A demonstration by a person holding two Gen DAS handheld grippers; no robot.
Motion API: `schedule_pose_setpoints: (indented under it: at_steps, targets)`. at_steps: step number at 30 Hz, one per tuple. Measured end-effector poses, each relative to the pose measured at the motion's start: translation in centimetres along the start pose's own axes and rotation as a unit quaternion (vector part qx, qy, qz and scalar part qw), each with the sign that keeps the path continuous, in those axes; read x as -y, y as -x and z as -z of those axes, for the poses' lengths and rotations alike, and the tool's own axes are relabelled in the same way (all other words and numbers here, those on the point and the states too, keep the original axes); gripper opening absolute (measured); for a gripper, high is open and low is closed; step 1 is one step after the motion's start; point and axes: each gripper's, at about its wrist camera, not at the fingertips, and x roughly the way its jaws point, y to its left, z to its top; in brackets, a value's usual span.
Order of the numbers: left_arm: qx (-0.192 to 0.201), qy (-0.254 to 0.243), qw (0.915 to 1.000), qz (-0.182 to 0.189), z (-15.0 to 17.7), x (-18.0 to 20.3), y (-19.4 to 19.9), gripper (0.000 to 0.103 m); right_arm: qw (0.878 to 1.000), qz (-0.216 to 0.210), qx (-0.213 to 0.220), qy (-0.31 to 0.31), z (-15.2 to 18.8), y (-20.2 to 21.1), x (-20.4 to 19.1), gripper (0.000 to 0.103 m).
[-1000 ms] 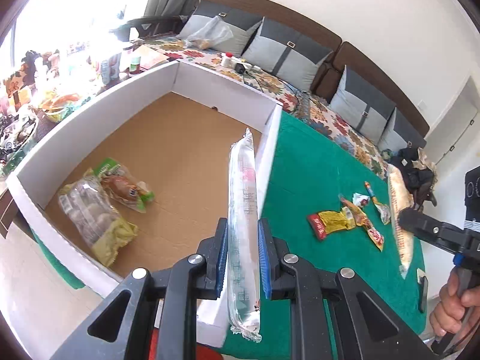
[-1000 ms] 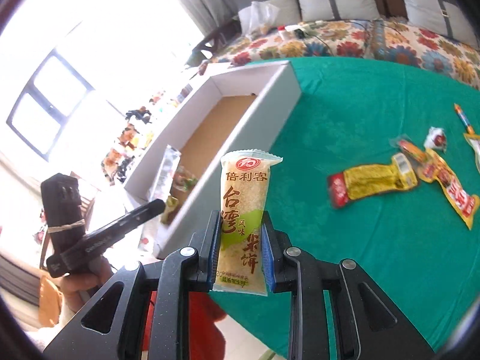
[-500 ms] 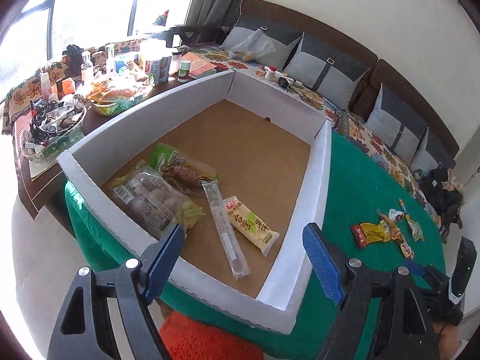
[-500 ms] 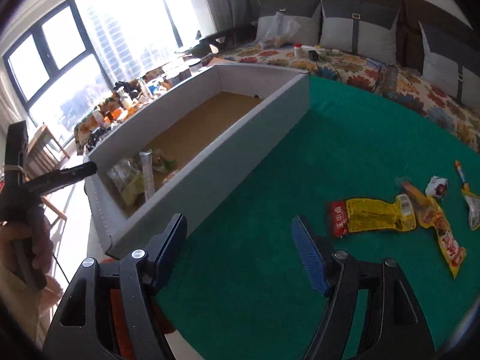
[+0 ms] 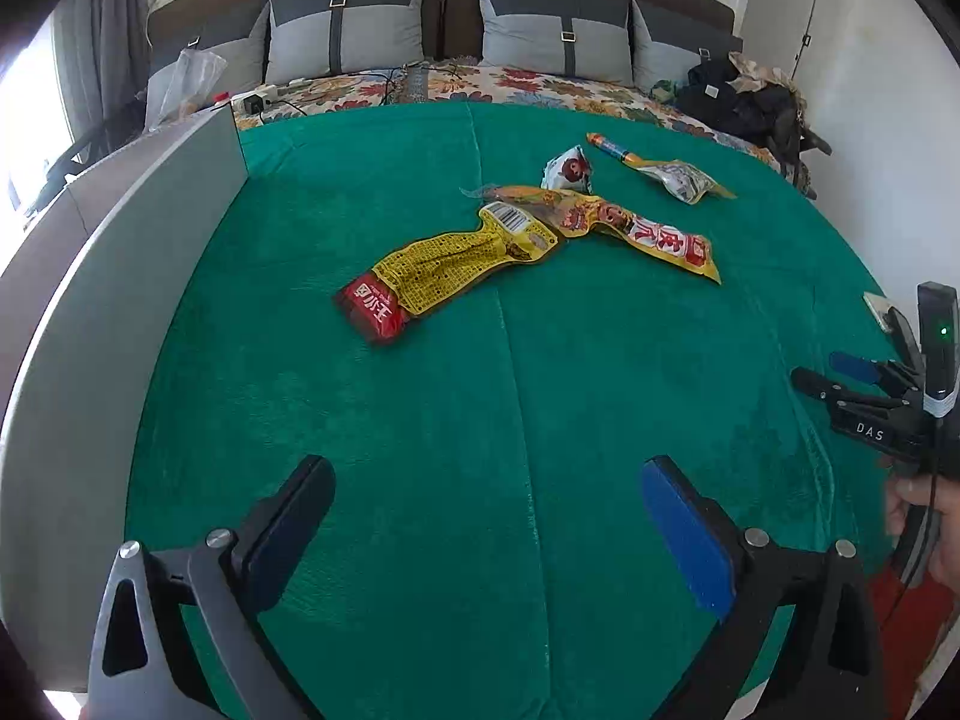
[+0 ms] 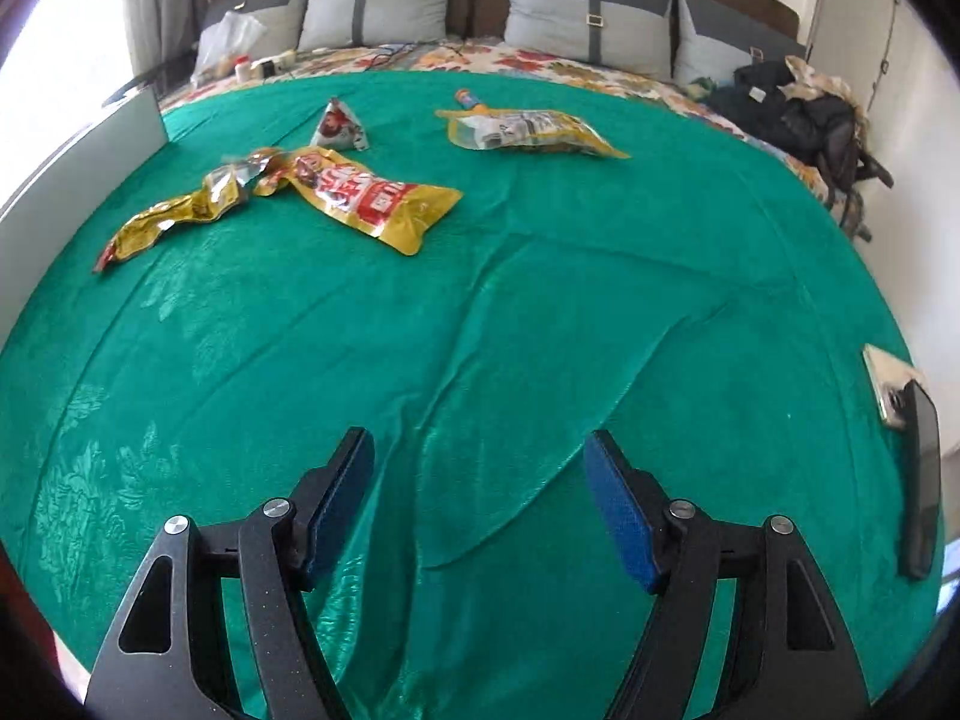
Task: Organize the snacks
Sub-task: 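Move the left tool over the yellow-and-red chicken feet bag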
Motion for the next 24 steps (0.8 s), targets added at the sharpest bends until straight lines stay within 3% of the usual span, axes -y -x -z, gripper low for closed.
schedule_pose_setpoints:
  at_steps: [3, 8, 11, 24]
  targets:
    - [-0.018, -0.006, 0.9996, -0.02, -0.7, 0.7, -3.3, 0.101, 0.999, -0.004, 0.02, -0.034, 0.6, -0.1, 0.8, 0.076]
    - [-0.025, -0.005, 0.9992, -0.031, -1.4, 0.6, -6.8, 0.102, 0.999, 0.006, 0.016, -0.041, 0.7, -0.1, 0.8, 0.085]
    - [0.015, 0.002, 0.9993, -0.034, -1.3, 0.3, -7.2, 0.103, 0.999, 0.012, 0.014, -0.043, 0.8, -0.3, 1.0, 0.089]
    - [0.015, 0.004, 0.9993, -0.034, -1.2, 0.1, -7.2, 0.103, 0.999, 0.014, 0.013, -0.046, 1.0, -0.4, 1.1, 0.092]
